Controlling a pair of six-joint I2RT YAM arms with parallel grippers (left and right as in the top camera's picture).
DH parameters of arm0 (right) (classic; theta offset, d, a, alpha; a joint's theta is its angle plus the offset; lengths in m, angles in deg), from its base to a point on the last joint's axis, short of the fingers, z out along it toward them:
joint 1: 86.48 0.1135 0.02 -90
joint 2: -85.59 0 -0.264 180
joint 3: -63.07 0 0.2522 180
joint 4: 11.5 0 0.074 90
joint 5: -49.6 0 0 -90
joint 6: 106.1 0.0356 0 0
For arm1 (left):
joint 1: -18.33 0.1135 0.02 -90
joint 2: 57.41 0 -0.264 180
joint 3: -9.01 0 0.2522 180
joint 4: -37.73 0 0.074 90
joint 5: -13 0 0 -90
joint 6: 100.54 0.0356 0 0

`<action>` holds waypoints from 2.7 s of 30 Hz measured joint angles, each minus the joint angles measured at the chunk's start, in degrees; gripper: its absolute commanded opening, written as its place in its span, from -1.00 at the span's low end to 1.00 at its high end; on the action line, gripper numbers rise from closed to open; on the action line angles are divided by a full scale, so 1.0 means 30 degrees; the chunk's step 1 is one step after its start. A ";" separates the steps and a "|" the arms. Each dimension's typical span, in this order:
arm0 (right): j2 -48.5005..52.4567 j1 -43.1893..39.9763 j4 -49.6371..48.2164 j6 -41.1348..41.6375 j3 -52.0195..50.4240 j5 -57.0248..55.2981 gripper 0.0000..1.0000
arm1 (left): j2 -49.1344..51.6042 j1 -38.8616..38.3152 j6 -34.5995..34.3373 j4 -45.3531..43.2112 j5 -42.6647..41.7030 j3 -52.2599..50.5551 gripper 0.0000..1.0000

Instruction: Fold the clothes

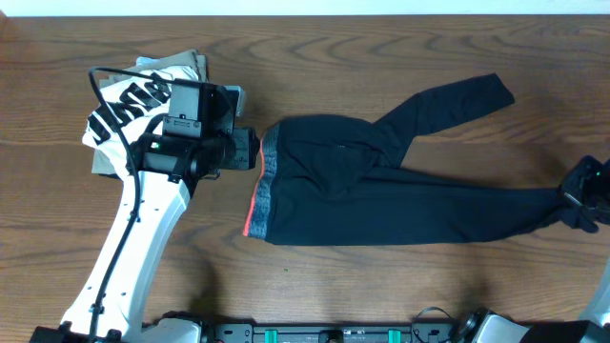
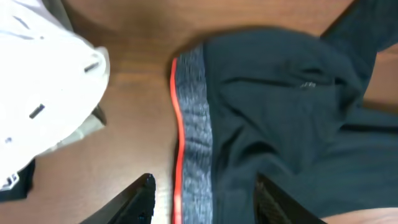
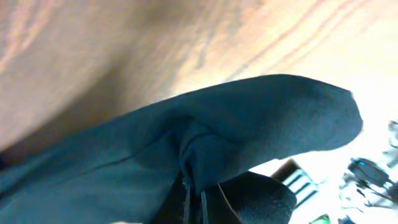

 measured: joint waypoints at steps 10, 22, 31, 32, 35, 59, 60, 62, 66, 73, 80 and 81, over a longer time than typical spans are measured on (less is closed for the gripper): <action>0.1173 -0.1246 0.0357 0.1770 -0.0007 -0.2106 -0.77 | 0.0831 0.0000 -0.0058 -0.1566 -0.0066 0.0000 0.10; 0.2652 -0.1166 0.0539 0.0714 -0.0080 0.0648 -0.89 | 0.6827 -0.1851 -0.0058 -0.6178 -0.1005 0.0000 -0.03; 0.2659 0.4277 -0.0284 -0.6047 -0.0102 0.9690 -0.95 | 0.7242 -0.2499 0.0182 -0.6798 -0.1166 0.0000 -0.03; 0.2659 0.5289 -0.0525 -0.6317 -0.0109 1.0025 -0.97 | 0.7242 -0.2514 0.0248 -0.6805 -0.1202 0.0000 -0.04; 0.2696 0.8837 -0.1639 -0.6885 -0.0124 1.0775 -0.97 | 0.7286 -0.2543 0.0546 -0.6819 -0.1217 0.0000 -0.16; 1.0448 2.3263 -0.8160 -1.0200 -0.1486 0.7278 -0.97 | 1.0746 -0.2543 0.3541 -0.8633 -0.2565 0.0000 -0.37; 1.0477 2.3292 -0.8145 -1.0222 -0.1501 0.7184 -0.97 | 1.0834 -0.2543 0.3541 -0.8677 -0.2565 0.0000 -0.38; 1.0593 2.3423 -0.8153 -1.0309 -0.1508 0.6761 -0.97 | 1.1191 -0.2543 0.3548 -0.9056 -0.2608 0.0000 -0.37; 1.0622 2.3438 -0.8160 -1.0397 -0.1508 0.6062 -0.97 | 1.1482 -0.2535 0.3599 -0.9588 -0.2885 0.0066 -0.37; 1.1089 2.3452 -0.7781 -1.0382 -0.1887 0.5646 -0.97 | 1.1533 -0.2506 0.3599 -0.9850 -0.2922 0.0073 -0.37; 1.0965 2.3656 -0.6878 -0.9792 -0.2965 0.6142 -0.97 | 1.1613 -0.2186 0.3599 -1.0367 -0.2994 0.0073 -0.38; 1.0877 2.3766 -0.6761 -0.9639 -0.3213 0.6390 -0.97 | 1.1642 -0.2113 0.3592 -1.0564 -0.2987 0.0073 -0.37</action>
